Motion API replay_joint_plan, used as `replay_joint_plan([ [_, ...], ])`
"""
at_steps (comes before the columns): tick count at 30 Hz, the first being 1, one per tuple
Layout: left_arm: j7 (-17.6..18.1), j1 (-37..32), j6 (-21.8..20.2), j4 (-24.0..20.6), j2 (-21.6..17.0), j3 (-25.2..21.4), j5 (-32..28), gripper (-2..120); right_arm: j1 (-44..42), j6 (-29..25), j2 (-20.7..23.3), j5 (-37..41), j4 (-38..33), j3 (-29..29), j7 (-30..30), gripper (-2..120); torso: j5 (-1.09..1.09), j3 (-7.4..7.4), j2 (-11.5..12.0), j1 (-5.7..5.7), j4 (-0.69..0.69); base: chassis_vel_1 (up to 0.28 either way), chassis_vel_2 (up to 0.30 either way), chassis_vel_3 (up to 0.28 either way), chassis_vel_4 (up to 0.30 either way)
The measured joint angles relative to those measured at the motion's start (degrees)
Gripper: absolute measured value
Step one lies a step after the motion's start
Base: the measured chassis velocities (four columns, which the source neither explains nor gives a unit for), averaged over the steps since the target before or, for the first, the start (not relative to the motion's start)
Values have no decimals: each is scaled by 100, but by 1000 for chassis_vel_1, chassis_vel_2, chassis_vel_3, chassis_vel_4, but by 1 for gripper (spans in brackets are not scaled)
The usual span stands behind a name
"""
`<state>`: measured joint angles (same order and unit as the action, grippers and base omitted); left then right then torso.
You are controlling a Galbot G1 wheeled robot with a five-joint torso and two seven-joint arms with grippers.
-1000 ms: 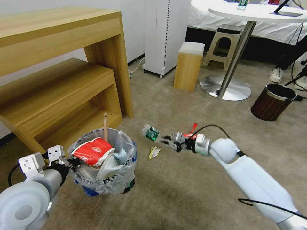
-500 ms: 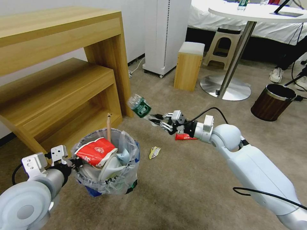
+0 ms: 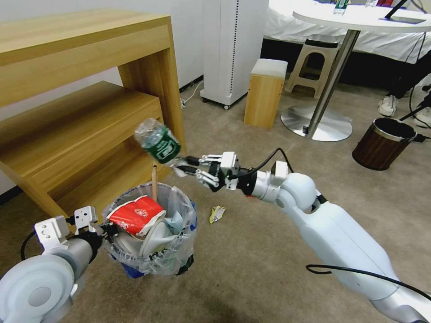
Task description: Pick up the trash bin and place the garbage on the floor into it.
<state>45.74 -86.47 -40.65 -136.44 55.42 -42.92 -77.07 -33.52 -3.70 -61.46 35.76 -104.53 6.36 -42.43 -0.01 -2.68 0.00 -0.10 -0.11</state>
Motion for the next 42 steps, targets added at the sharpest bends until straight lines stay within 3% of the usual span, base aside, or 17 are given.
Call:
replay_joint_plan([
  [9, -46, 39, 0, 48, -26, -13, -5, 1, -34, -147, -23, -117, 27, 237, -409, 13, 0, 0, 0, 0, 0, 0, 0, 0, 0],
  [25, -91, 44, 3, -19, -18, -15, -13, 1, -79, -257, -1, -346, 295, 289, -488, 15, 1, 0, 0, 0, -1, 0, 0, 0, 0],
  [27, -91, 42, 3, -27, -18, -15, -14, 1, -79, -260, -5, -352, 308, 286, -483, 25, 1, 0, 0, 0, 0, 0, 0, 0, 0],
  [32, -94, 34, 3, -56, -18, -15, -16, 1, -79, -266, -15, -365, 347, 276, -439, 38, 1, 0, 0, 0, 0, 0, 0, 0, 0],
  [34, -95, 28, 3, -75, -17, -16, -16, 1, -78, -268, -15, -369, 375, 258, -378, 53, 1, 0, 0, 0, 0, 0, 0, 0, 0],
  [36, -95, 27, 3, -77, -17, -15, -16, 1, -78, -268, -15, -370, 379, 255, -368, 53, 1, 0, 0, 0, 0, 0, 0, 0, 0],
  [41, -95, 12, 3, -97, -14, -15, -17, 1, -74, -269, -9, -370, 396, 190, -244, 79, 1, 0, 0, 0, 0, 0, 0, 0, 0],
  [42, -95, 12, 3, -97, -14, -15, -17, 1, -74, -269, -9, -370, 396, 190, -244, 79, 1, 0, 0, 0, 0, 0, 0, 0, 0],
])
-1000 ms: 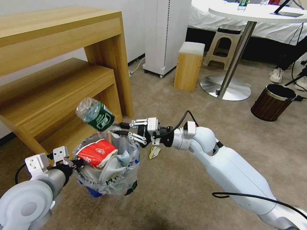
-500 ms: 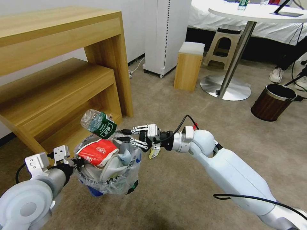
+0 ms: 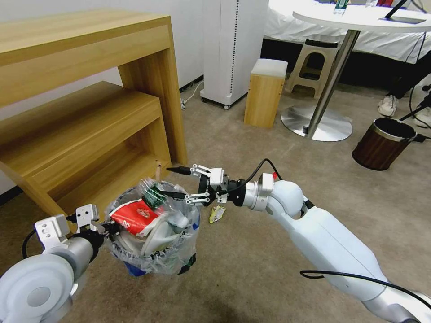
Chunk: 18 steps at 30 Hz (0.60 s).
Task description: Pick up the trash bin and place the garbage on the floor into it.
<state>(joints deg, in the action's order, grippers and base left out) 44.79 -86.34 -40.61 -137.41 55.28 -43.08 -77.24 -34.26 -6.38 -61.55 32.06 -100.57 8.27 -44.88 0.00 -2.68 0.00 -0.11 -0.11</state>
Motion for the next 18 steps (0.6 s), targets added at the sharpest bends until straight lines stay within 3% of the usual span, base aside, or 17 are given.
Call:
replay_joint_plan([
  [5, -1, -34, 2, -48, 9, 1, 1, 1, 2, 3, -37, 19, 90, -10, 116, 98, 0, 0, 0, 0, 0, 0, 0, 0, 0],
  [13, 5, 2, 8, -10, -31, -16, 3, 1, 7, -31, -19, 40, 57, -27, 133, 100, 0, 0, 0, 0, 0, 0, 0, 0, 0],
  [18, 70, 30, 36, 30, -67, -37, 1, 1, -58, 15, 63, 85, -38, -179, 446, 100, 0, 0, 0, 0, 0, 0, 0, 0, 0],
])
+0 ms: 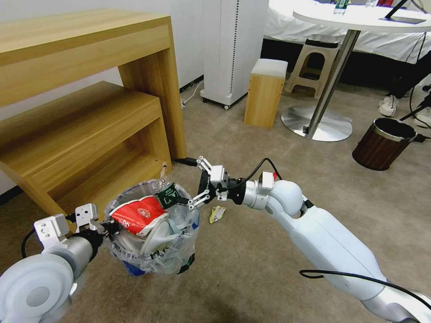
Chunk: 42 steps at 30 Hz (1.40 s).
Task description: Pick up the trash bin and place the garbage on the floor into it.
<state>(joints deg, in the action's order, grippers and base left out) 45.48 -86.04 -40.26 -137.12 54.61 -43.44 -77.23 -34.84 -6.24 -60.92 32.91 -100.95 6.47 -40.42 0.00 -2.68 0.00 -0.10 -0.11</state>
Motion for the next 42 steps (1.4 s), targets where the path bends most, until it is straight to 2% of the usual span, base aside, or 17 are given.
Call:
replay_joint_plan([
  [3, 144, 20, 39, 55, -39, -55, -12, 1, -151, 603, 150, 35, -144, -271, 1049, 100, 1, 0, 0, 0, 0, 0, 0, 0, 0],
  [4, 144, 20, 39, 55, -39, -55, -12, 1, -151, 603, 150, 35, -144, -271, 1049, 100, 1, 0, 0, 0, 0, 0, 0, 0, 0],
  [5, 170, 27, 47, 81, -41, -75, -13, 1, -256, 876, 221, 163, -183, -439, 1624, 100, 0, 0, 0, 0, 0, 0, 0, 0, 0],
  [6, 176, 33, 48, 96, -40, -86, -12, 1, -347, 916, 268, 269, -184, -554, 2046, 100, 0, 0, 0, 0, 0, 0, 0, 0, 0],
  [7, 176, 33, 48, 96, -40, -86, -12, 1, -347, 916, 268, 269, -184, -554, 2046, 100, 0, 0, 0, 0, 0, 0, 0, 0, 0],
  [8, 176, 50, 48, 119, -35, -98, -9, 1, -515, 812, 314, 386, -144, -764, 2514, 100, 0, 0, 0, 0, -1, 0, 0, 0, 0],
  [10, 176, 84, 48, 157, -35, -110, 4, 1, -775, 764, 343, 405, -95, -1113, 2925, 100, 1, 0, 0, 0, 0, 0, 0, 0, 0],
  [13, 176, 107, 48, 189, -42, -123, 19, 1, -1006, 767, 372, 397, -73, -1414, 3203, 100, 1, 0, 0, 0, -1, 0, 0, 0, 0],
  [14, 173, 107, 47, 197, -45, -135, 41, 1, -1218, 857, 399, 344, -67, -1679, 3484, 100, 1, 0, 0, 0, -1, 0, 0, 0, 0],
  [15, 173, 107, 47, 197, -45, -135, 41, 1, -1218, 857, 399, 344, -67, -1679, 3484, 100, 1, 0, 0, 0, -1, 0, 0, 0, 0],
  [17, 165, 93, 41, 195, -41, -169, 66, 1, -1532, 992, 430, 322, -68, -2047, 3783, 100, 2, 0, 0, 0, -1, 0, 0, 0, 0],
  [21, 152, 94, 30, 199, -48, -211, 83, 1, -1936, 985, 487, 275, -113, -2483, 3726, 100, 1, 1, 0, 0, -1, 0, 0, 0, 0],
  [25, 132, 95, 24, 199, -79, -225, 84, 1, -2167, 957, 497, 236, -201, -2674, 3668, 100, 1, 1, 0, 0, -1, 0, 0, 0, 0],
  [33, 111, 41, 10, 106, -56, -226, 86, 1, -2276, 894, 435, 148, -235, -2717, 3638, 100, -1, 1, 0, 1, 0, -70, 67, 65, -43],
  [42, 76, -62, 6, 19, -14, -270, 118, 1, -2258, 786, 395, 79, -209, -2628, 3603, 100, 0, -2, 0, -2, -1, -195, 201, 196, -211],
])
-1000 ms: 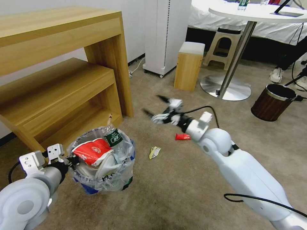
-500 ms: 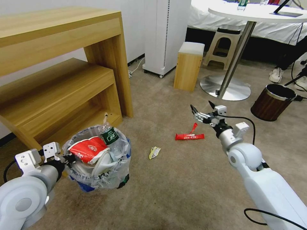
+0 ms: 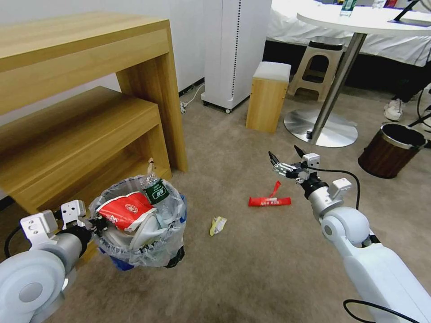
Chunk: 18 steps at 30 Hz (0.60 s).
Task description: Pick up the trash bin and place the garbage on the floor into it.
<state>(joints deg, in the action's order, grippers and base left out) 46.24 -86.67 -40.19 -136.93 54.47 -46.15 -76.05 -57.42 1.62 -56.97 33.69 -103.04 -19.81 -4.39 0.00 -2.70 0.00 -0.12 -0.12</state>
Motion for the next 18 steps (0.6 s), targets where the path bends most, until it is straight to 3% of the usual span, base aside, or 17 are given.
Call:
replay_joint_plan([
  [5, -6, -4, 0, -5, 13, 0, 21, 1, 12, -58, 1, -60, 27, 52, -37, 100, -1, 0, 0, -1, 0, -126, 133, 125, -124],
  [13, 3, -35, 0, -38, 36, -12, 56, 1, 51, 184, 26, -231, 118, 393, 117, 100, 0, 3, 0, 3, 1, -3, 15, 7, 0],
  [18, 9, -71, 2, -76, 79, -5, 76, 1, 107, 1130, 34, -258, 138, 809, 418, 100, 0, 2, 0, 2, 1, 0, 0, 0, 0],
])
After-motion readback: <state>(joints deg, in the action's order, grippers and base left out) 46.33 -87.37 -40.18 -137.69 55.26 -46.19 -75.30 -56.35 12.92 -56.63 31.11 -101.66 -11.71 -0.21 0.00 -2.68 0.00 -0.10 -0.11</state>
